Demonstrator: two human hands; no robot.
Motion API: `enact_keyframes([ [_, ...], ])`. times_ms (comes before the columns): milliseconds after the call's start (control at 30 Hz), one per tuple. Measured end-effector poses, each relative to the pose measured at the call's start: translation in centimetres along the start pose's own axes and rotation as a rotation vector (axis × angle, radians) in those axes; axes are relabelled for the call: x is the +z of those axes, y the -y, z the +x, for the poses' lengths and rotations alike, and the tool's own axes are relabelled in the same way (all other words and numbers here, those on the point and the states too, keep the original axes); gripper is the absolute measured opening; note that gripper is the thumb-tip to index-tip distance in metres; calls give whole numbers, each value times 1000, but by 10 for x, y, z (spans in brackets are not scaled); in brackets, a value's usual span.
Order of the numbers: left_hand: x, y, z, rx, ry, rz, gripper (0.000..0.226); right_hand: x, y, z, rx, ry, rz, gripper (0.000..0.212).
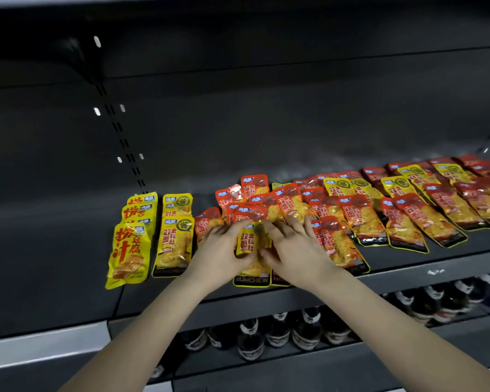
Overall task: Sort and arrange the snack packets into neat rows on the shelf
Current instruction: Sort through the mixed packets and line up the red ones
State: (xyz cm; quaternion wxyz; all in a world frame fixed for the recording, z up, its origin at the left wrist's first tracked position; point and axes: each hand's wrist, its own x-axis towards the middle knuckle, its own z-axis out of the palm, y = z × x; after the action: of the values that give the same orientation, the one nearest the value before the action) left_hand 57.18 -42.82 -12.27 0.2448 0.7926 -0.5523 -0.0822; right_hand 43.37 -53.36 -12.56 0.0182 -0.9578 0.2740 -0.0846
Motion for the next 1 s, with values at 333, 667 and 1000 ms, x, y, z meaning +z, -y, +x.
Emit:
enact_keyframes([
  [333, 6, -3, 2, 26, -20, -107, 69, 6, 1, -7, 21, 18, 78, 60],
  [667, 5, 4, -7, 71, -49, -204, 62, 6, 16, -12, 66, -4, 129, 59],
  [1000, -12, 19, -15, 94, -112, -326, 71, -11, 40, -7, 43, -37, 158, 64],
])
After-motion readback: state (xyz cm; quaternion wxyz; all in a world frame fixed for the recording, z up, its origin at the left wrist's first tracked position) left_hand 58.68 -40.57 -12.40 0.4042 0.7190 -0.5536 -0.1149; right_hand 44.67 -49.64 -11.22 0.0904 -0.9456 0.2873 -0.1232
